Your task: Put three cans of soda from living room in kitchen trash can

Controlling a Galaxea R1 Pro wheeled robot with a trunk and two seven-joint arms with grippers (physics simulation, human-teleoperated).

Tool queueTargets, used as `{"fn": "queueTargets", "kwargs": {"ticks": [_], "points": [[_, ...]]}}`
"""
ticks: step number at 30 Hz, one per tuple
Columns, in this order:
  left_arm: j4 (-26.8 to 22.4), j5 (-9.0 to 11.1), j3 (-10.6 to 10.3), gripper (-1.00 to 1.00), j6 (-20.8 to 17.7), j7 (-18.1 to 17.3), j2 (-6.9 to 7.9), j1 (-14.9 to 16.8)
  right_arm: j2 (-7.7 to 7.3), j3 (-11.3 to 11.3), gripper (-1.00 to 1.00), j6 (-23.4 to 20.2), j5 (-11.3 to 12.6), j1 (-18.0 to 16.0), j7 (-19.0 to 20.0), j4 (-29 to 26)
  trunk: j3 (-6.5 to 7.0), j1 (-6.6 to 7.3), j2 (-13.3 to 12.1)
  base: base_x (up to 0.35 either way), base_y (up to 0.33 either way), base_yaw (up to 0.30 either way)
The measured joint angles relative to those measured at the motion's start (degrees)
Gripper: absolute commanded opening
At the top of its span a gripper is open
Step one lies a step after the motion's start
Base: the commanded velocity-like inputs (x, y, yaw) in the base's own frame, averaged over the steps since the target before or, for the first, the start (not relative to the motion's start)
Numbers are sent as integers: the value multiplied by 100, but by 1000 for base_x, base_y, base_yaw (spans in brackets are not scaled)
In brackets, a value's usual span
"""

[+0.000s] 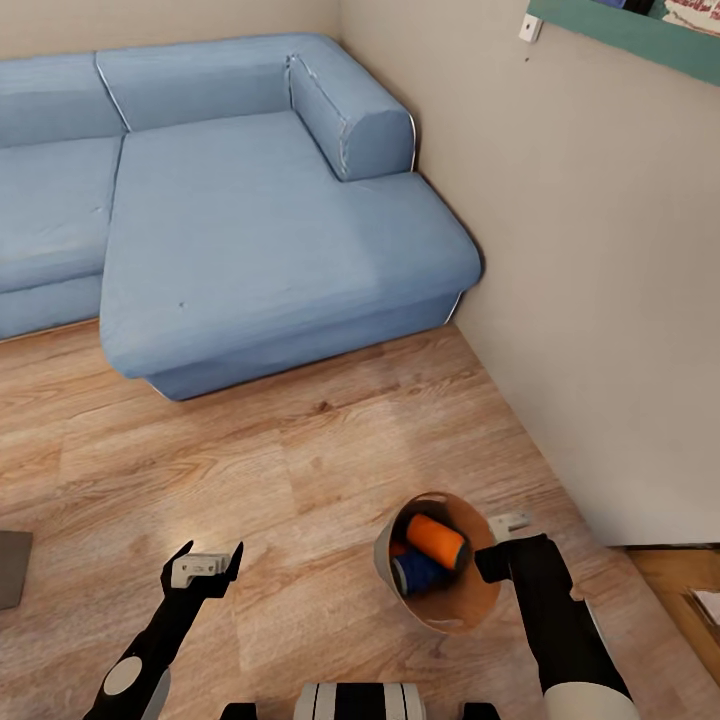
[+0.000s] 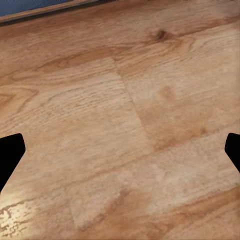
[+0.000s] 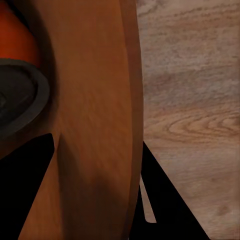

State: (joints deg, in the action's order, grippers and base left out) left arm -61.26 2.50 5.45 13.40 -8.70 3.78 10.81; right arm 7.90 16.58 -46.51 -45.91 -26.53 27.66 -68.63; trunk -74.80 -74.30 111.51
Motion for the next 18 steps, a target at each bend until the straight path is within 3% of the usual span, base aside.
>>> {"fn": "queueTargets", "kwargs": {"ticks": [8, 18], "points": [[0, -2, 0, 100, 7, 0, 0, 0, -57, -1, -100, -43, -15, -8, -12, 180, 0, 0, 0, 0, 0, 0], [0, -13, 0, 100, 10, 0, 0, 0, -84, -51, -100, -47, -6, -9, -10, 253, -179, -219, 400, 0, 0, 0]]}}
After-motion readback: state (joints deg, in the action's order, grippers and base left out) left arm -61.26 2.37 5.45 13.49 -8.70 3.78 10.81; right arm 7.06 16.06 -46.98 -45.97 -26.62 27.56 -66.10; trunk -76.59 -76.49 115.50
